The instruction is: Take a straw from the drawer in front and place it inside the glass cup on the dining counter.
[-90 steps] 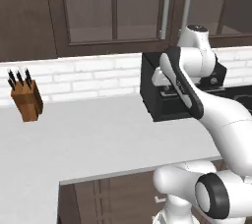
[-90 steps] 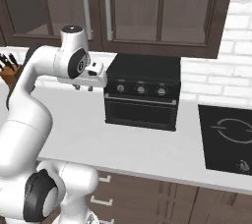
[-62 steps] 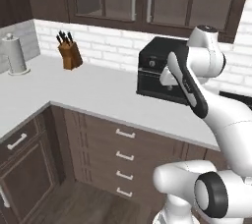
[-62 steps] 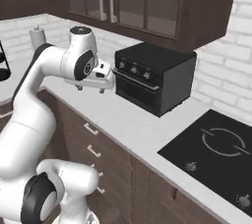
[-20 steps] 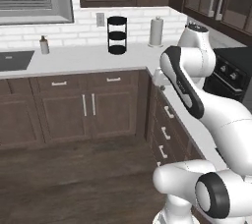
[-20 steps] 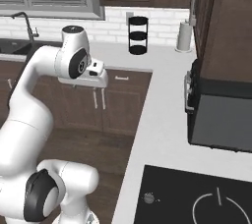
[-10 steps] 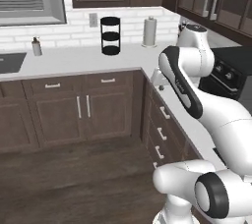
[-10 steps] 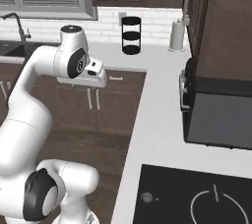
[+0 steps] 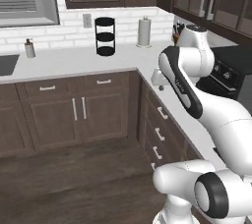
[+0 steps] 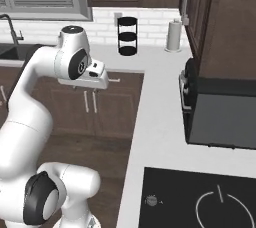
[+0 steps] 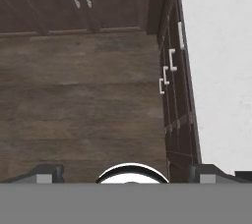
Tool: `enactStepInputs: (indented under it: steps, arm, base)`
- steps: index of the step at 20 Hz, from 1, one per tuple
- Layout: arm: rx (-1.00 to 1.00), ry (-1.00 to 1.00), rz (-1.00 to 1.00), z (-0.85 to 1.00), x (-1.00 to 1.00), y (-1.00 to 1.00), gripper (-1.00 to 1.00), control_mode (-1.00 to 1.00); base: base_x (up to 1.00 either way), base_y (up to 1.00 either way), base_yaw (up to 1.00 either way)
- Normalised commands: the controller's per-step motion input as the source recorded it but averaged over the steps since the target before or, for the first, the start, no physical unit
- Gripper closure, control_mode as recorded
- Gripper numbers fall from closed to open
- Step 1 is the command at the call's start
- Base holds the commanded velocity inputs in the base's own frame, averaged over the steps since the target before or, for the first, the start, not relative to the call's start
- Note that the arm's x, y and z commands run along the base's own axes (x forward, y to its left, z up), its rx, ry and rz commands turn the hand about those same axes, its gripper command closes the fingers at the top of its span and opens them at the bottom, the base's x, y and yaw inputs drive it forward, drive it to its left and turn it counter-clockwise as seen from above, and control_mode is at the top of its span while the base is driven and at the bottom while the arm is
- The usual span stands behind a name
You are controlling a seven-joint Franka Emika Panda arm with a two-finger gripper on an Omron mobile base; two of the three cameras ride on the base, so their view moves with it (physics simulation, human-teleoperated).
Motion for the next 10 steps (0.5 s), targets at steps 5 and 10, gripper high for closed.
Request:
enactStepInputs:
  steps: [5, 10]
  arm:
    - [0.0, 0.0, 0.0, 0.0, 0.0, 0.0, -1.0, 1.0]
    - [0.0, 0.0, 0.0, 0.0, 0.0, 0.0, -1.0, 1.0]
  base:
    - [0.3, 0.29, -0.14]
    - [0.4, 0.12, -0.13]
